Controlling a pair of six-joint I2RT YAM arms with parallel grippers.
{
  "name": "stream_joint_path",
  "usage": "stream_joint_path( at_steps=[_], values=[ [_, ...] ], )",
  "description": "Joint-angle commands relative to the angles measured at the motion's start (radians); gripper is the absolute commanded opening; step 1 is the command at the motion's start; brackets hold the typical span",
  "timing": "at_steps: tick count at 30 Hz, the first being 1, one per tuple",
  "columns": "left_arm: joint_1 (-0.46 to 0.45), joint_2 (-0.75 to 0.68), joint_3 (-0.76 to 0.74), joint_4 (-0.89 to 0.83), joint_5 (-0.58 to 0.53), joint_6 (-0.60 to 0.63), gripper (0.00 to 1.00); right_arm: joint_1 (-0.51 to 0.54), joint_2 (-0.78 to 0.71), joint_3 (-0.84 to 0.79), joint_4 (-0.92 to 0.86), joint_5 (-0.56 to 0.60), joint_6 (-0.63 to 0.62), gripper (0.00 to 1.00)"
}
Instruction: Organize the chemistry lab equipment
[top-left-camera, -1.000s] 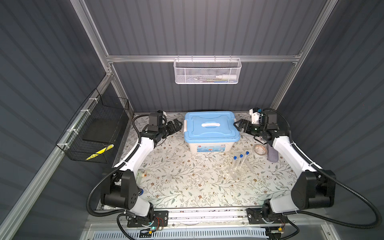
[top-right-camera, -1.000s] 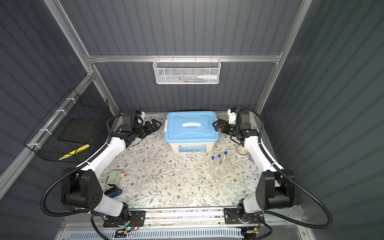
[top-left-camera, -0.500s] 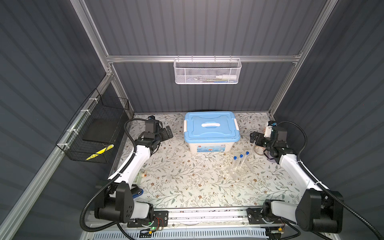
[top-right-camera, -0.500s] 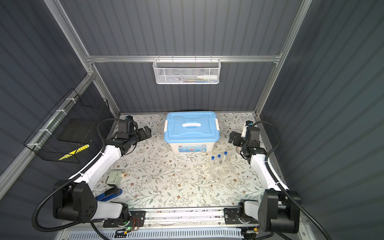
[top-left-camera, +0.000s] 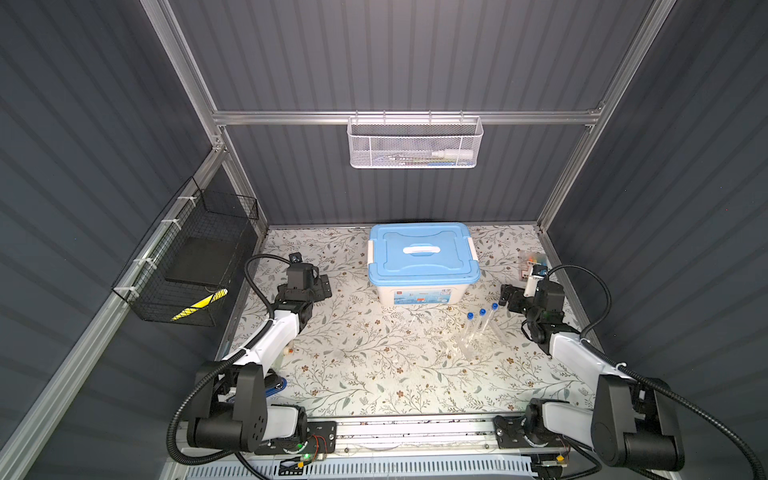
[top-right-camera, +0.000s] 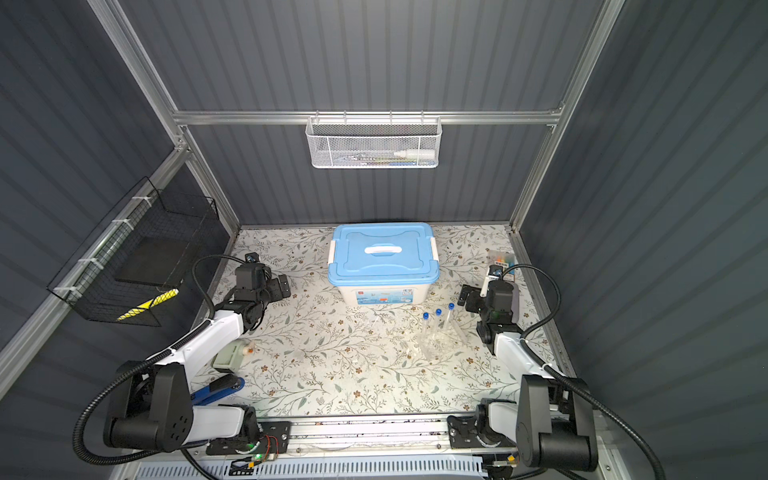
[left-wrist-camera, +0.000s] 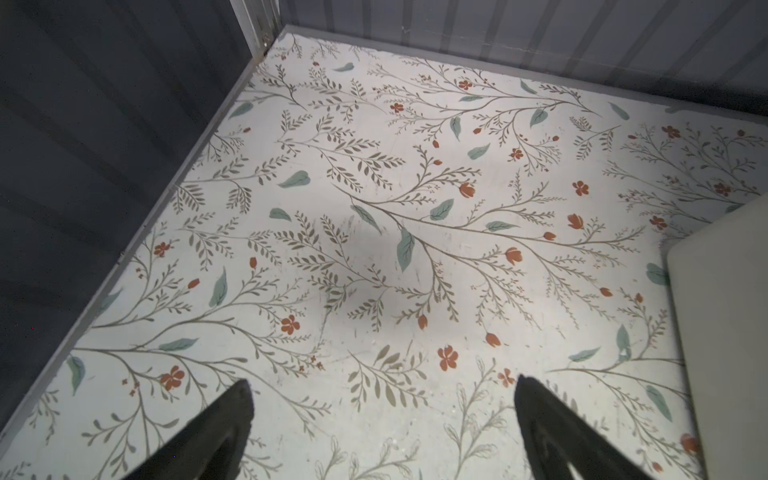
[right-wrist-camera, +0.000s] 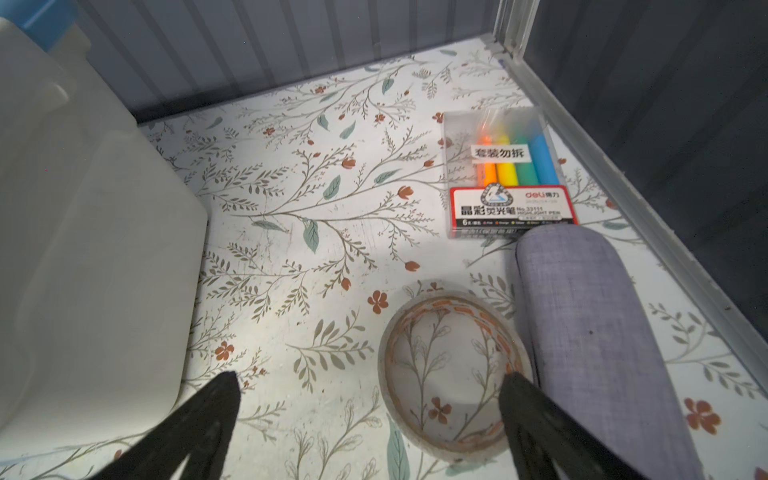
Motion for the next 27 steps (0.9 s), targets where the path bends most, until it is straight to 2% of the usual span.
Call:
stream_joint_path(
  at_steps=[1,5,10,18,27],
  values=[
    [0.014,-0.011,-0.039,0.103,-0.045,0.066,1.00,-0.002,0.007,-0.046,0.189,0.017,-0.028,0.99],
    [0.021,0.001,-0.091,0.192,-0.047,0.104,1.00,-0.002,0.055,-0.097,0.335,0.002,-0.042,0.99],
    [0.032,0.012,-0.161,0.333,-0.054,0.142,1.00,-0.002,0.086,-0.114,0.432,-0.002,-0.079,0.99],
    [0.045,0.066,-0.240,0.520,-0.056,0.182,1.00,-0.001,0.239,-0.155,0.660,-0.020,-0.078,0.99],
    [0.052,0.140,-0.306,0.690,-0.060,0.194,1.00,-0.001,0.236,-0.149,0.642,0.006,-0.067,0.99]
  ],
)
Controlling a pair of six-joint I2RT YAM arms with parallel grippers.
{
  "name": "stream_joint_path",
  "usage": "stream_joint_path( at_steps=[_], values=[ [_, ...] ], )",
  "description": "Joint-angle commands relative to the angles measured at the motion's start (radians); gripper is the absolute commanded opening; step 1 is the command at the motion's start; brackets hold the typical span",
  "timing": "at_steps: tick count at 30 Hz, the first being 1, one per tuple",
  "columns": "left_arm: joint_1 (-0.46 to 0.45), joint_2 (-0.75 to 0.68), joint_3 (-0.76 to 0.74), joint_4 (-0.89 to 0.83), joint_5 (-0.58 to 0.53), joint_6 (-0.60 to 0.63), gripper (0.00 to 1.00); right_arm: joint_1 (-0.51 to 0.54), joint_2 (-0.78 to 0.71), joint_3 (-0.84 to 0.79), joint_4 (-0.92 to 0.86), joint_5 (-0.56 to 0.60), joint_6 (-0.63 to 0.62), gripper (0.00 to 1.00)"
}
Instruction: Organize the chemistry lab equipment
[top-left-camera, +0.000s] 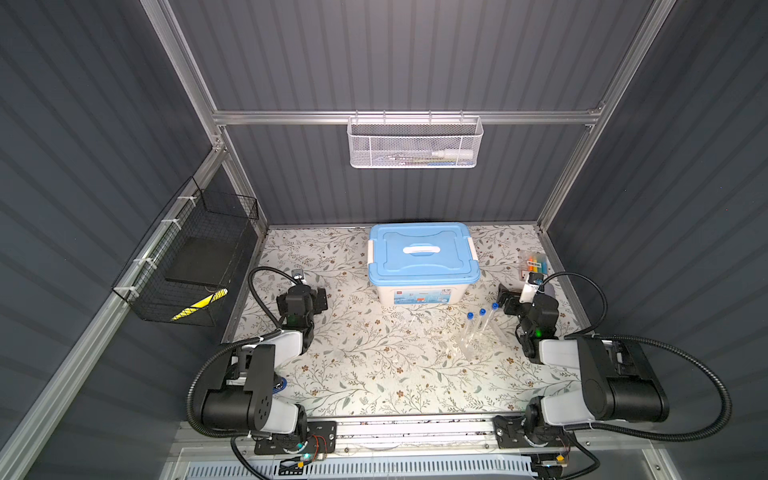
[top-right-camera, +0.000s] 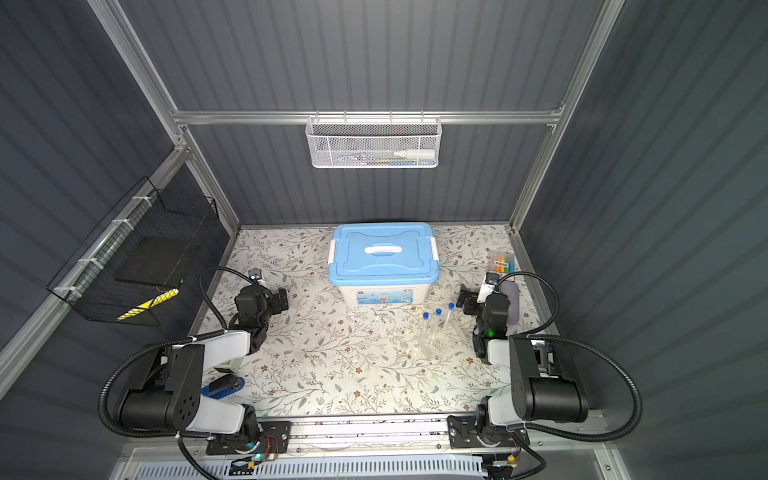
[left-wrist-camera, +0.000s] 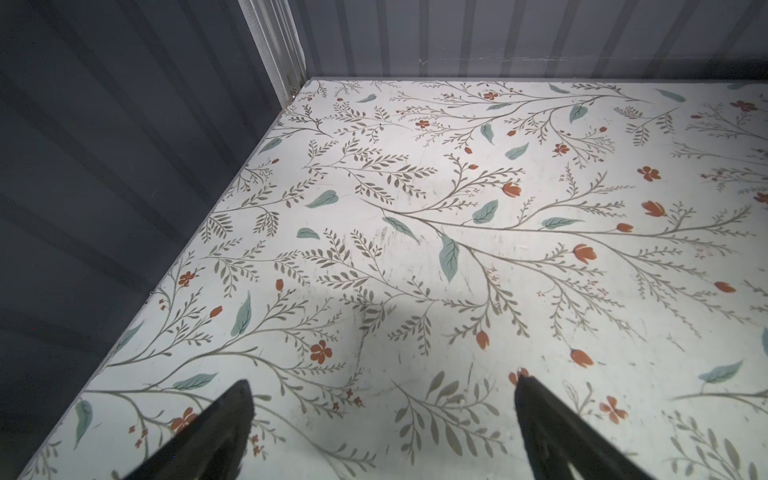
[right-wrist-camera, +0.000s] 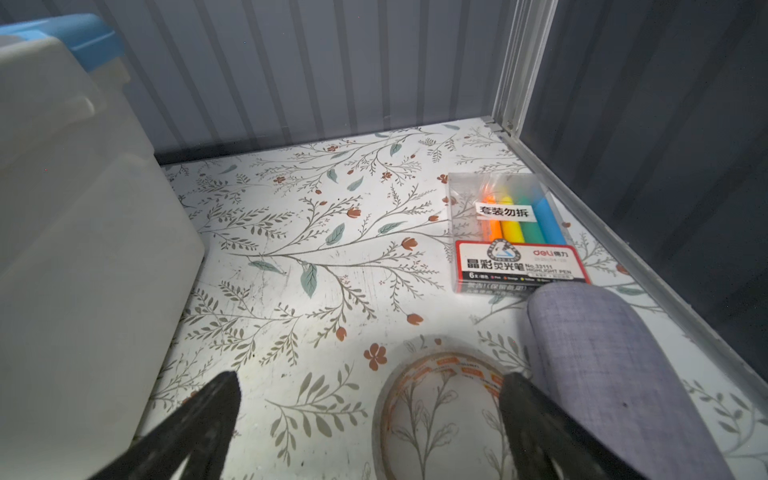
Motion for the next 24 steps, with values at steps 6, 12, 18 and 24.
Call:
stream_joint_path(
  at_steps=[6,12,18,24],
  values=[
    [0.016,0.085,-0.022,0.183,-0.012,0.002,1.00,-0.001,0.004,0.020,0.024,0.026,0.003,0.99],
    [0.019,0.166,-0.055,0.328,-0.010,-0.027,1.00,-0.001,0.003,0.020,0.024,0.027,0.003,0.99],
    [0.019,0.231,-0.072,0.419,0.007,-0.022,1.00,-0.002,0.002,0.019,0.024,0.026,0.003,0.99],
    [0.019,0.249,-0.070,0.448,0.017,-0.011,1.00,-0.002,0.003,0.017,0.024,0.026,0.003,0.99]
  ],
)
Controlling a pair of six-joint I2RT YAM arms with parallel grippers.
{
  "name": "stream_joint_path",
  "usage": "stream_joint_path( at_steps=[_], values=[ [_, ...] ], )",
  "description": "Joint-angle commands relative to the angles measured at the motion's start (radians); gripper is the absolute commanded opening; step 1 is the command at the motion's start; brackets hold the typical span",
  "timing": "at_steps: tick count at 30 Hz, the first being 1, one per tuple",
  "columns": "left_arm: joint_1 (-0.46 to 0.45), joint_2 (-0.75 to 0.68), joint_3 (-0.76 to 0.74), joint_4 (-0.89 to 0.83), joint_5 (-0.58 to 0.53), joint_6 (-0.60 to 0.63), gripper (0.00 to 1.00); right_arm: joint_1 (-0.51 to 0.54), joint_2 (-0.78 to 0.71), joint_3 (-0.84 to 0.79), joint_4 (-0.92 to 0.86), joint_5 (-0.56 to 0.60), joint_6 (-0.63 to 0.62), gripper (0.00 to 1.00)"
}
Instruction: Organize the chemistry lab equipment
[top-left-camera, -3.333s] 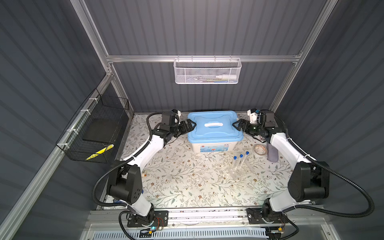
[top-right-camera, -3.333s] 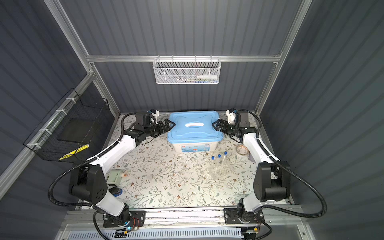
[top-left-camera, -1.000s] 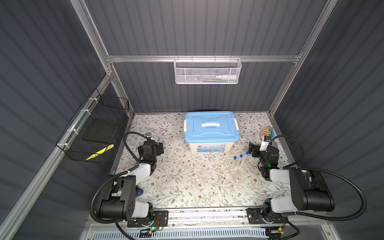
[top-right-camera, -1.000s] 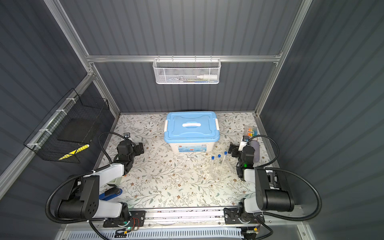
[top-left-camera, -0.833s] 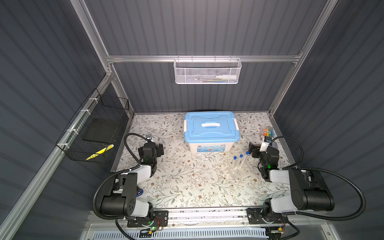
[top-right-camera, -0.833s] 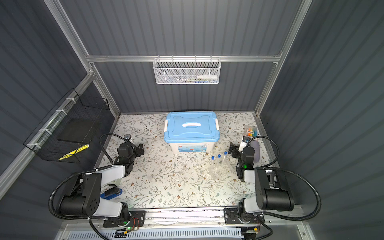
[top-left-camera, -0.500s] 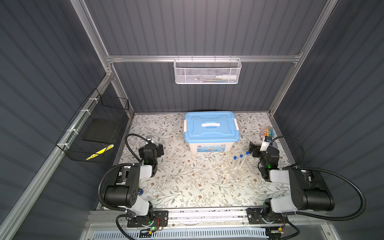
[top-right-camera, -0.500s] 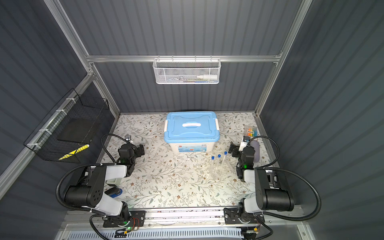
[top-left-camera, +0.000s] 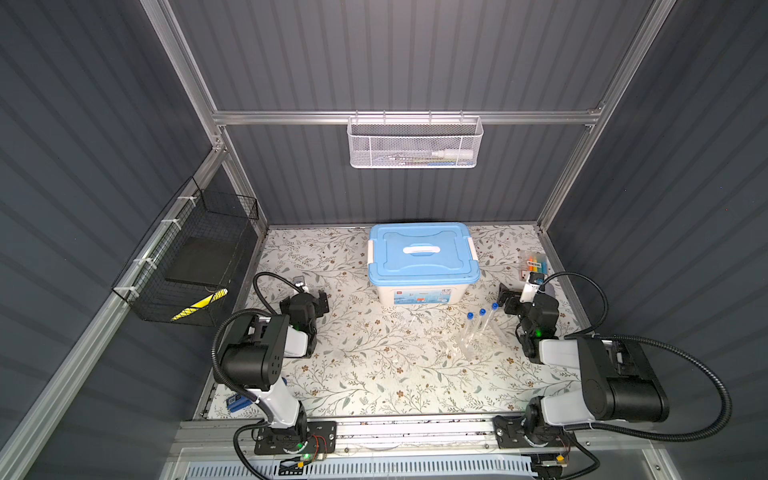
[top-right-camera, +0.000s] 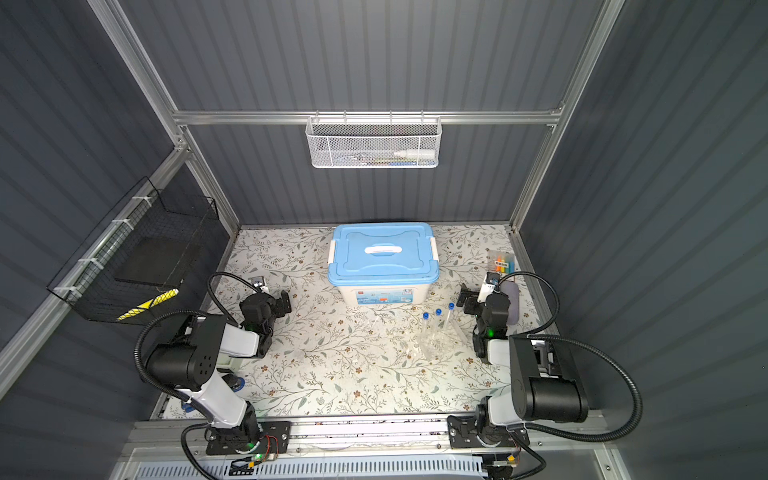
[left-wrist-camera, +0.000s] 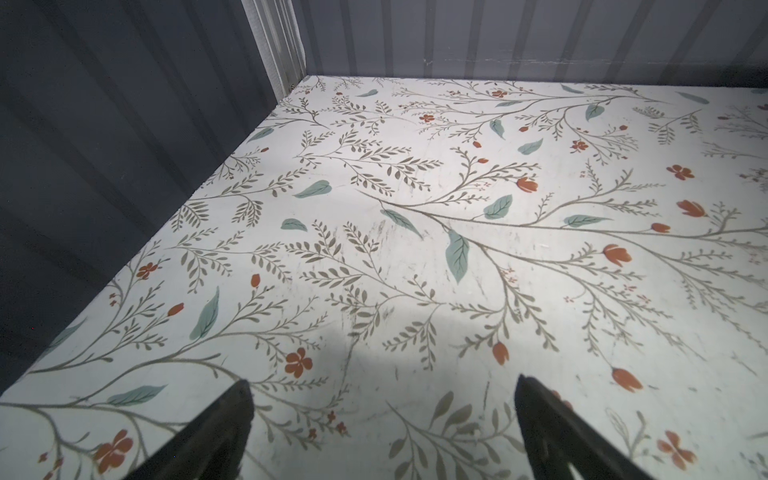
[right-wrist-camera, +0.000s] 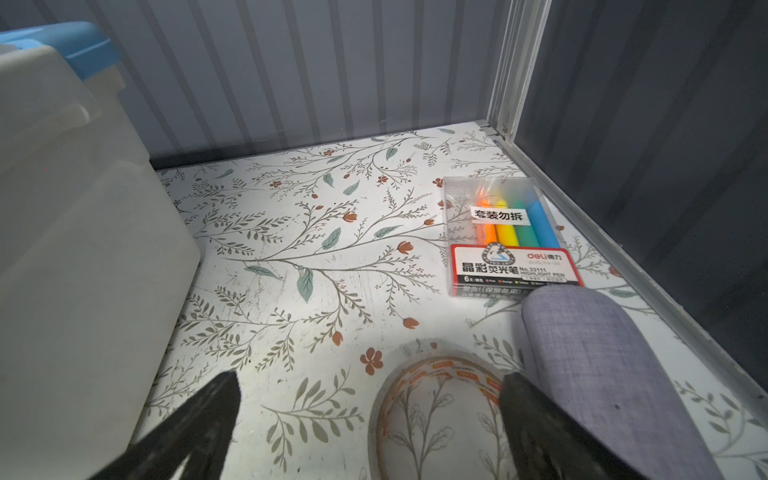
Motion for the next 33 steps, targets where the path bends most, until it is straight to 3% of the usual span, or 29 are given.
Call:
stream_joint_path(
  at_steps=[1,6,33],
  values=[
    [0.006,0.014,-0.007,0.069,0.010,0.003,1.00,-0.002,0.003,0.017,0.023,0.016,0.003,0.99],
    [0.003,0.018,0.033,-0.005,0.004,0.008,1.00,-0.001,0.002,0.017,0.023,0.016,0.002,0.99],
    [0.001,0.019,0.034,-0.005,0.003,0.007,1.00,0.001,0.004,0.024,0.011,0.011,-0.004,0.99]
  ],
)
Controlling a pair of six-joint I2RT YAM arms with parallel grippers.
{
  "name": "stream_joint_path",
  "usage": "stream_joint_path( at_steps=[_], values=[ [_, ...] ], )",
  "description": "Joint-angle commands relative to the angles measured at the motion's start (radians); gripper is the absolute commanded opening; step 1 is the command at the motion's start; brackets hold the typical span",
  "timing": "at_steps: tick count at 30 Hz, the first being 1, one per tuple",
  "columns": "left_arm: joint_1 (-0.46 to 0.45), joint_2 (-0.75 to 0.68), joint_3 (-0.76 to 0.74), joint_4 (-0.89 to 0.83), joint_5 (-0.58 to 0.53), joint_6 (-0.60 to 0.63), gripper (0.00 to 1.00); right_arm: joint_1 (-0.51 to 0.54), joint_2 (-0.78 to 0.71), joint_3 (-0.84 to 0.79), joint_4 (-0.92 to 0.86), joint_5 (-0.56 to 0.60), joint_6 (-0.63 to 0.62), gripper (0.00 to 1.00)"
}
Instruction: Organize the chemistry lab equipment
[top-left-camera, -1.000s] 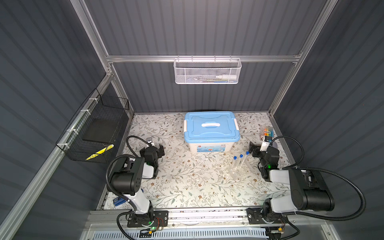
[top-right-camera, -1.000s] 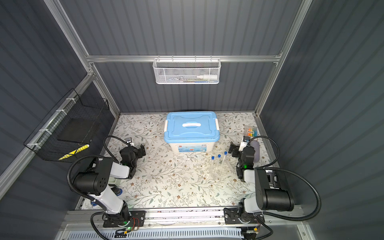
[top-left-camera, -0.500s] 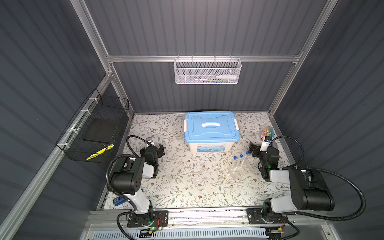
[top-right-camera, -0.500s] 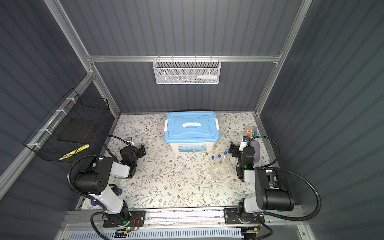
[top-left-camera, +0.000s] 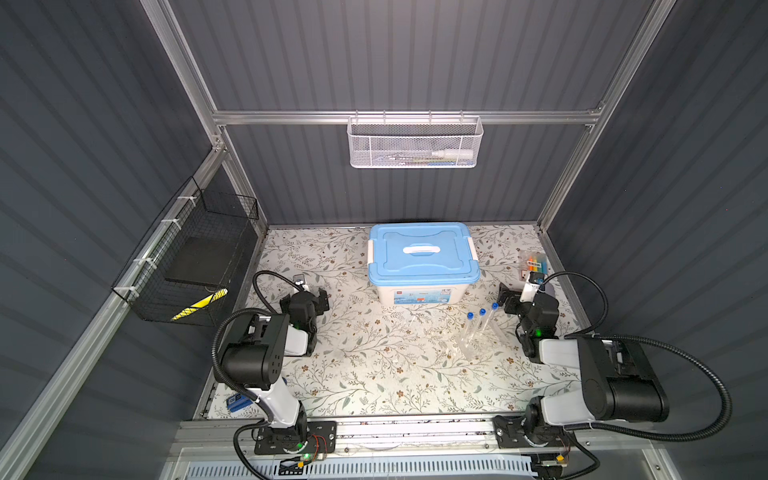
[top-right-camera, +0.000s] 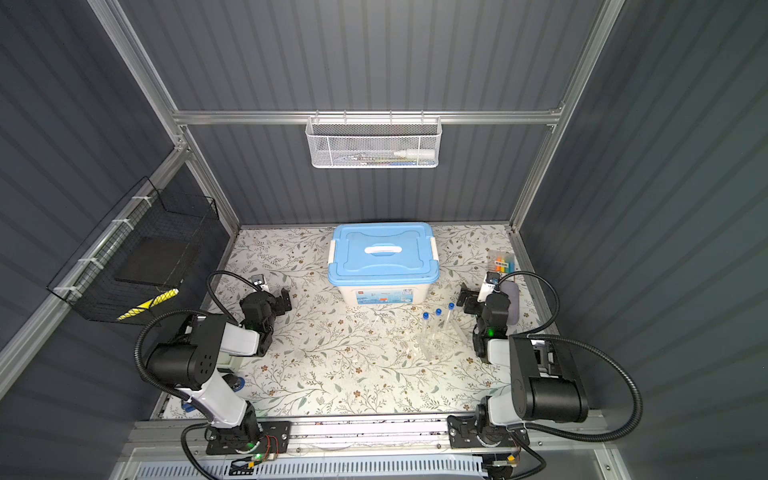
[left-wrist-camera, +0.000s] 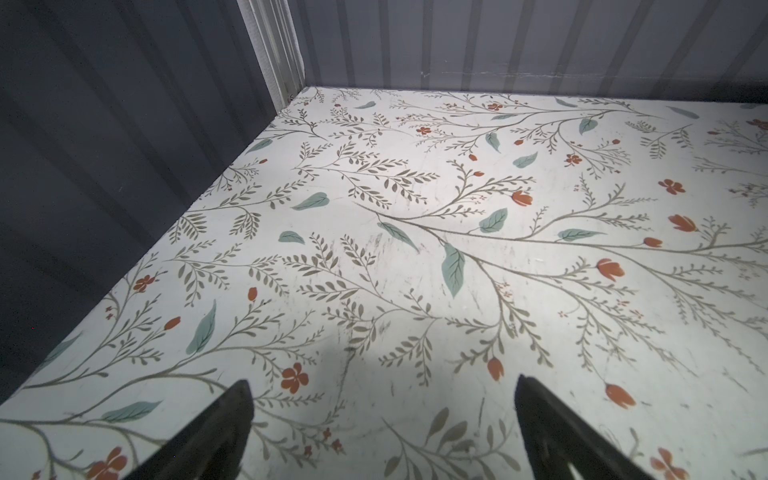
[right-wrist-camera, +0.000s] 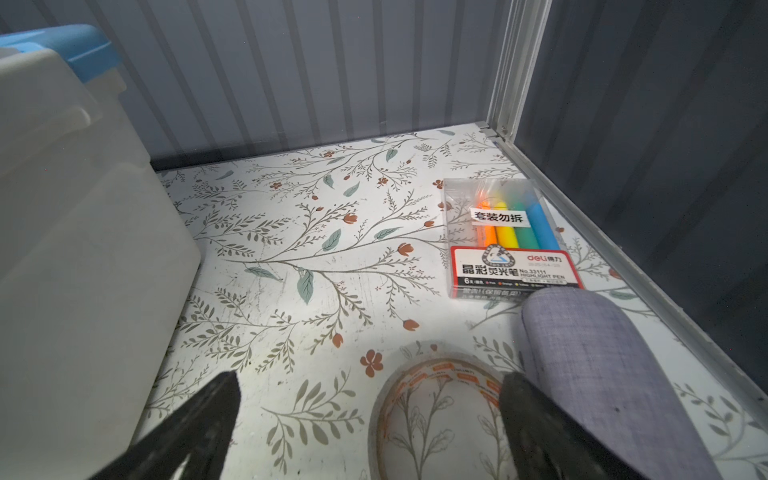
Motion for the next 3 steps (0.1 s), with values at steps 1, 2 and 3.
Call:
stream_joint_path(
  at_steps=[1,2,3],
  values=[
    [0.001,0.014,0.021,-0.001,0.001,0.007,1.00,0.001,0.004,0.019,0.013,0.011,-0.004,0.99],
    [0.002,0.015,0.020,0.000,0.000,0.007,1.00,0.001,0.003,0.018,0.014,0.011,-0.003,0.99],
    [0.002,0.013,0.018,0.000,0.001,0.007,1.00,0.001,0.003,0.018,0.014,0.011,-0.004,0.99]
  ],
)
